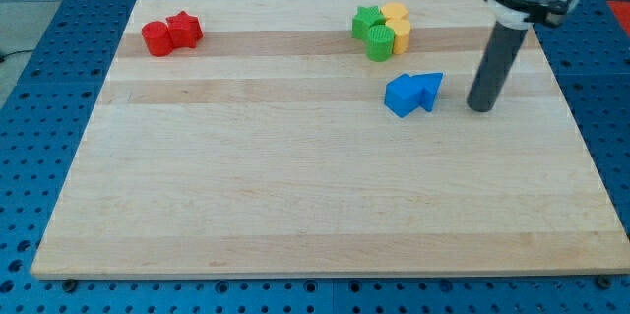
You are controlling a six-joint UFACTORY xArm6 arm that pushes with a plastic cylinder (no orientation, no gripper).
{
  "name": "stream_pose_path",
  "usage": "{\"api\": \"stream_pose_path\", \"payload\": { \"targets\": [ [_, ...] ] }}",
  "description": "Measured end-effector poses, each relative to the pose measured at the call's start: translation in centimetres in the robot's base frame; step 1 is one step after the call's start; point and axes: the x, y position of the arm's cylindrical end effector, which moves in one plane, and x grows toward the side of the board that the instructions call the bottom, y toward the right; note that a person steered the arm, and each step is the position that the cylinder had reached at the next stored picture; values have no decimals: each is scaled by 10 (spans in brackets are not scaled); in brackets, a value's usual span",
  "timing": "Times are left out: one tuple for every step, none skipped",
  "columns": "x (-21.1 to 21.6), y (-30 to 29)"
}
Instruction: Push the blue blocks to the center
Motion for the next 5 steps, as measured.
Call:
{"api": "stream_pose_path", "payload": {
  "targets": [
    [-26,-4],
    [-40,-20],
    [-17,-61],
    [-7,-73],
    [-2,-69]
  ]
}}
